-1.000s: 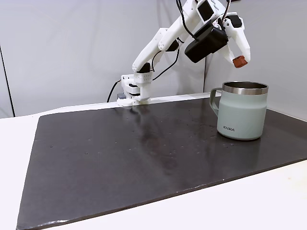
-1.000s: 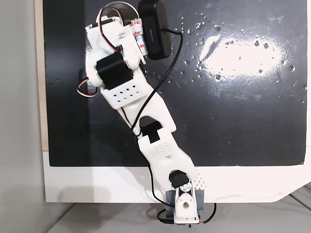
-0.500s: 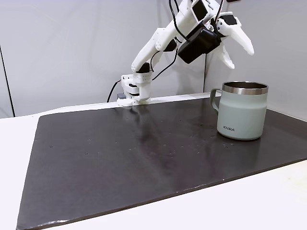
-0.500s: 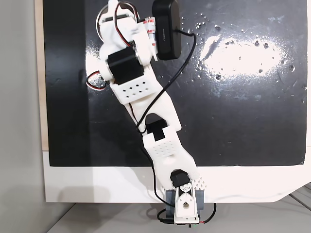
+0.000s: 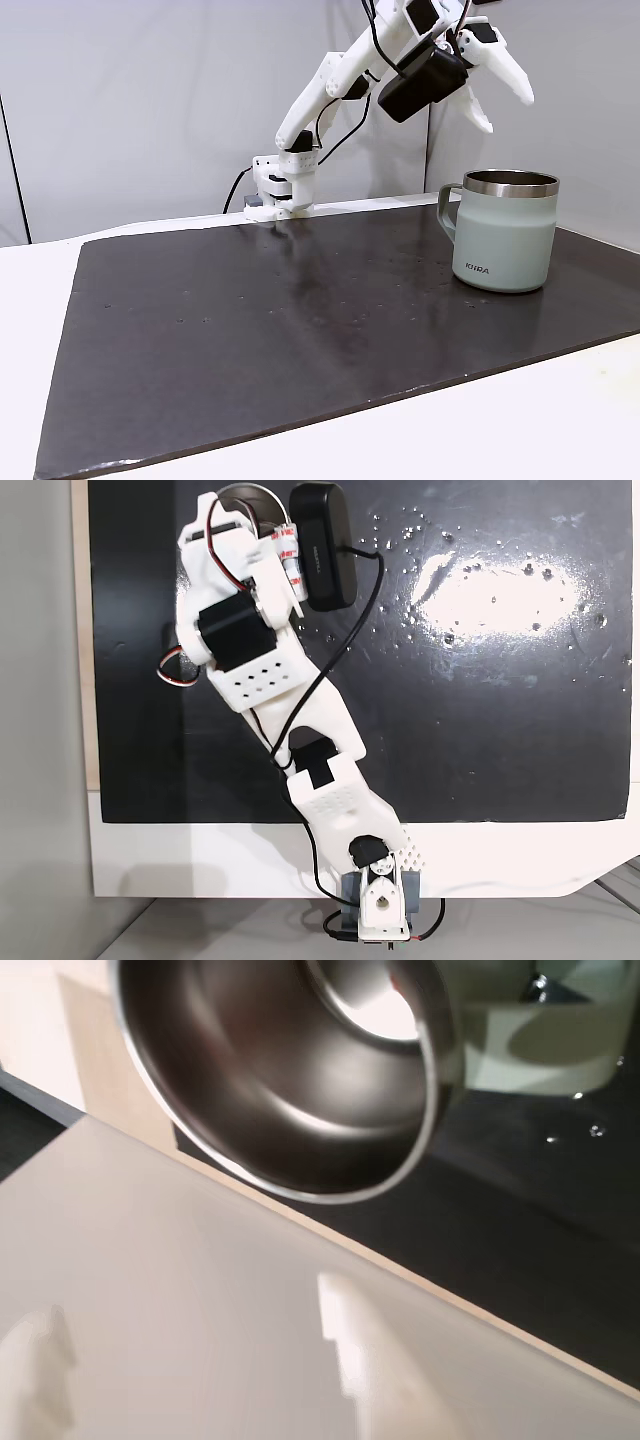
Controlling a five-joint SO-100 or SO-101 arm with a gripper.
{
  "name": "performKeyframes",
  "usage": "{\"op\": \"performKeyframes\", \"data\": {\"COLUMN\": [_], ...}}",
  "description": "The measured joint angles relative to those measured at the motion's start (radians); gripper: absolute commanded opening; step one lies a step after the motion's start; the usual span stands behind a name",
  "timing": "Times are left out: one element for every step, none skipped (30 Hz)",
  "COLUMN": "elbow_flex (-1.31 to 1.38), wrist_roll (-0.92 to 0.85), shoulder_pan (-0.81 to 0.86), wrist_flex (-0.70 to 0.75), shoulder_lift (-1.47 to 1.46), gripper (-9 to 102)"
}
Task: Grasp a cube and put it in the cup.
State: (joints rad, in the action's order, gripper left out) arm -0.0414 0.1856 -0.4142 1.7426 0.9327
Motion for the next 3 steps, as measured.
{"op": "performKeyframes", "data": {"elbow_flex": [-0.005,-0.009,-0.011], "wrist_roll": [-0.002,-0.002,-0.005], "shoulder_pan": [-0.005,-0.008,-0.009], "wrist_flex": [0.0,0.0,0.0], "shoulder_lift": [0.0,0.0,0.0], "gripper": [26,26,26]}}
